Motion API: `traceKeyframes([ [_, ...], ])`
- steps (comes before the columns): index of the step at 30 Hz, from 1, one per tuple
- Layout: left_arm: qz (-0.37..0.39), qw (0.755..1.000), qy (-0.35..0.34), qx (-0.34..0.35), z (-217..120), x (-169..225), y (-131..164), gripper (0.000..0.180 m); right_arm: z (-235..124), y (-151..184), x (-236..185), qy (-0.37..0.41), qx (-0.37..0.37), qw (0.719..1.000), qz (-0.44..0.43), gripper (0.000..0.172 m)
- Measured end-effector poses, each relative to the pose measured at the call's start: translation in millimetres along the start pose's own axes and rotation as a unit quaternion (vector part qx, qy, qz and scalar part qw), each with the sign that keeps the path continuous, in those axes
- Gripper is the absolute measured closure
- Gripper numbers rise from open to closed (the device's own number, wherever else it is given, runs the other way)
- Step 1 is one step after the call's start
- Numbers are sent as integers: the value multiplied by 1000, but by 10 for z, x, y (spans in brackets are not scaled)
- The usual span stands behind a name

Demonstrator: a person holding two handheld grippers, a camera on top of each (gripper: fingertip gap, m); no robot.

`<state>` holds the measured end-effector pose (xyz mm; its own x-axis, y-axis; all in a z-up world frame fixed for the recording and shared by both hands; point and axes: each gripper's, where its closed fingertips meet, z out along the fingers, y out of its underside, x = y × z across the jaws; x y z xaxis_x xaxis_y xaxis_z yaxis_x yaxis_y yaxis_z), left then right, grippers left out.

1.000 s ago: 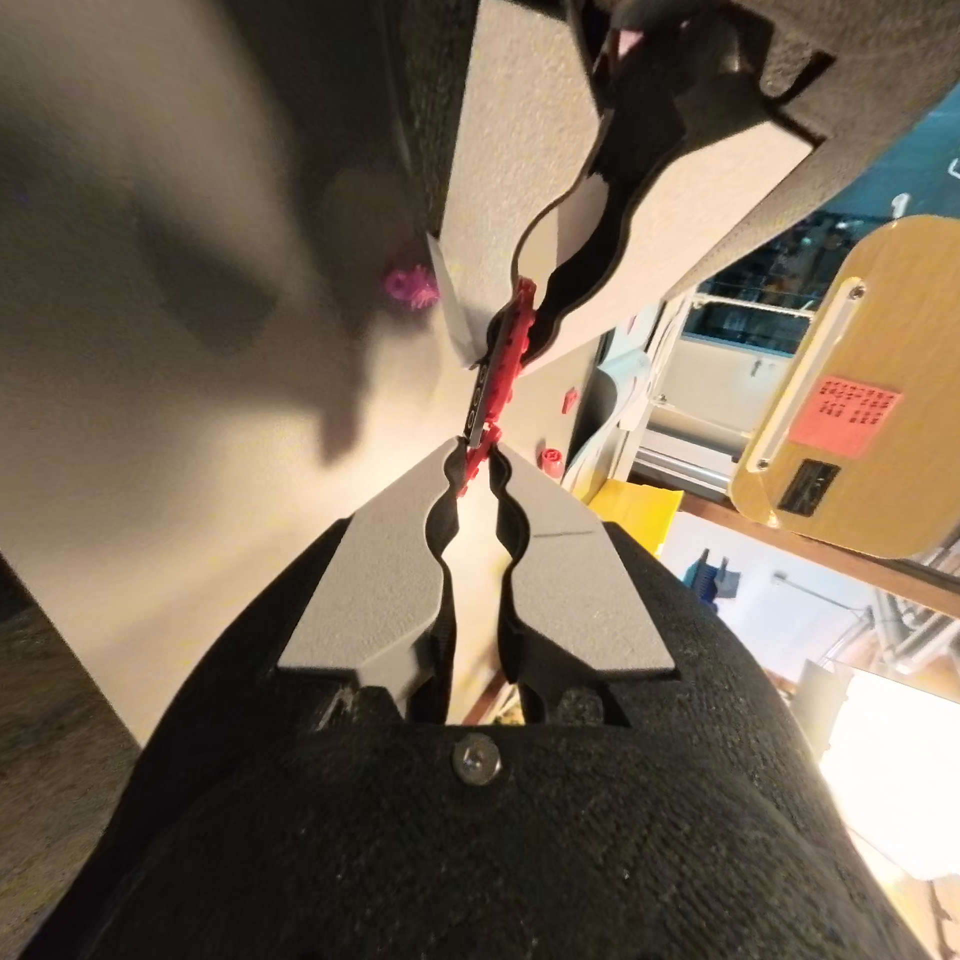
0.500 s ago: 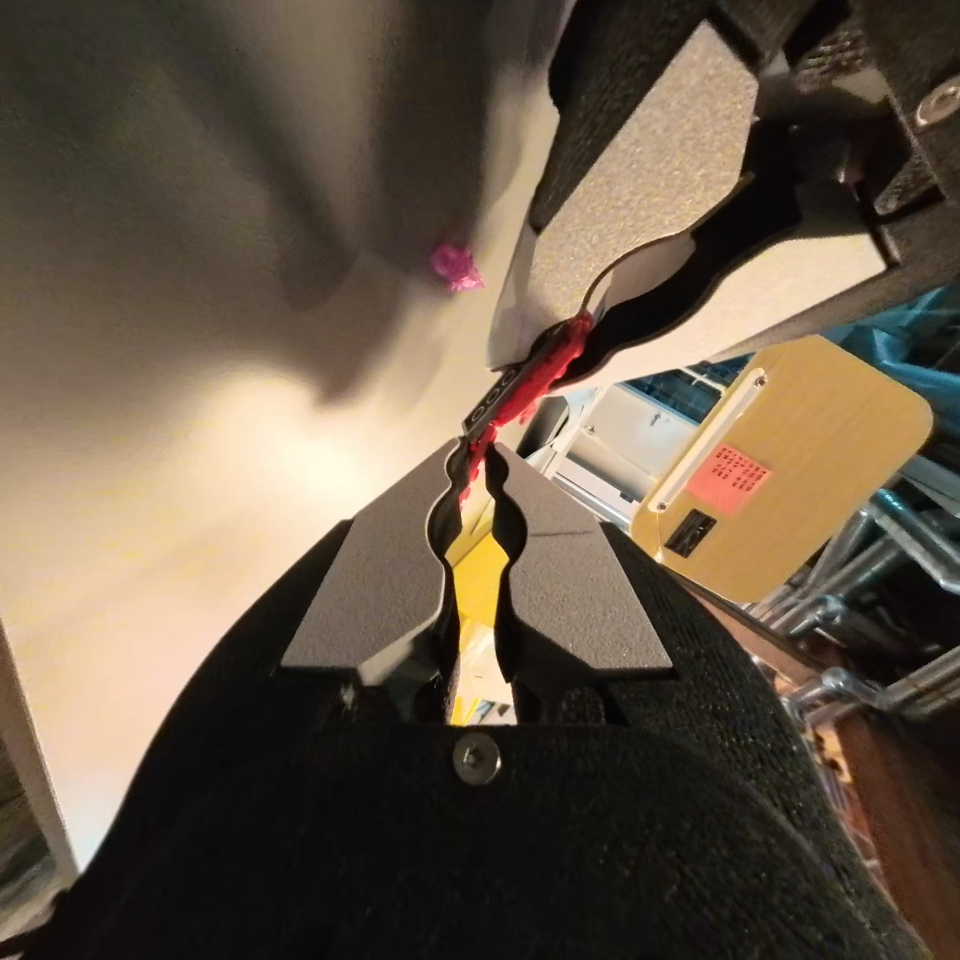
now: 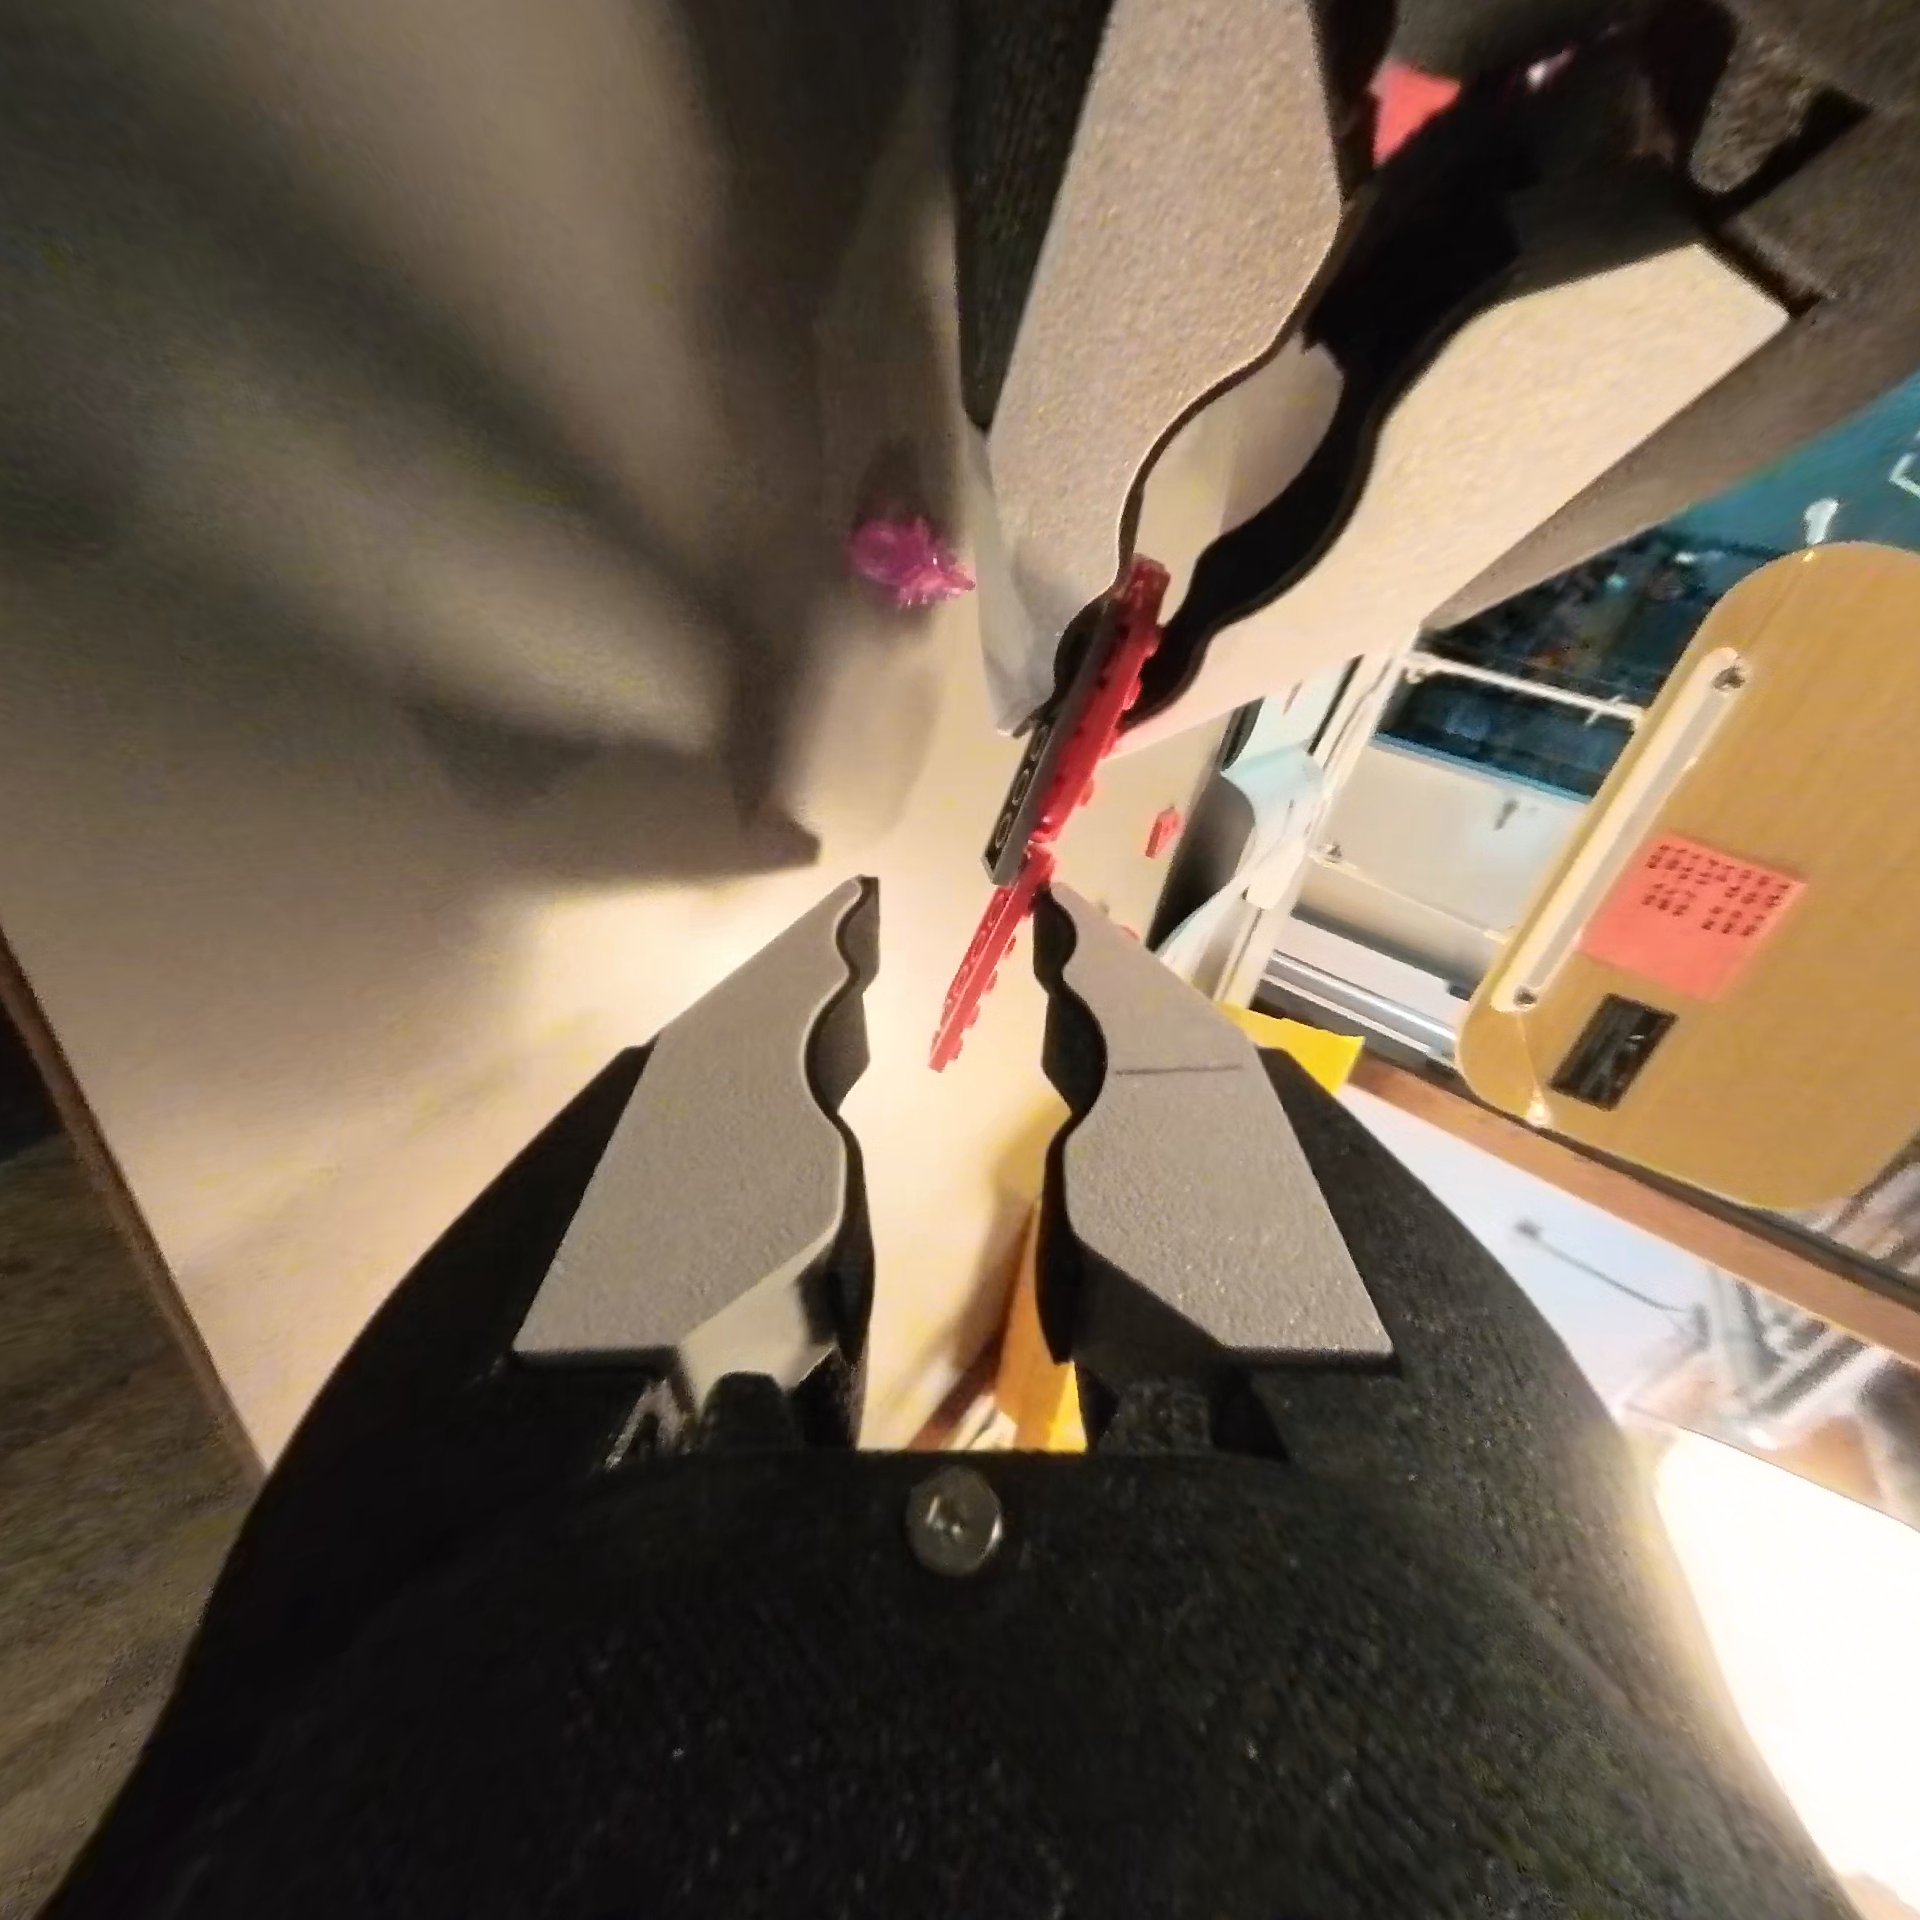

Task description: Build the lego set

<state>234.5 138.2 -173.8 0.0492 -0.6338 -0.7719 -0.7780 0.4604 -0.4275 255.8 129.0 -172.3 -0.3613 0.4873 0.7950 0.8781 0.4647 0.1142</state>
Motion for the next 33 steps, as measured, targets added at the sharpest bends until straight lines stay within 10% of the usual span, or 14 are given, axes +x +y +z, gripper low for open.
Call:
traceKeyframes([
  [33,-39,999,0,16,-22,-50,-34,174,-51,-49,171,3,27,995,101,163],
])
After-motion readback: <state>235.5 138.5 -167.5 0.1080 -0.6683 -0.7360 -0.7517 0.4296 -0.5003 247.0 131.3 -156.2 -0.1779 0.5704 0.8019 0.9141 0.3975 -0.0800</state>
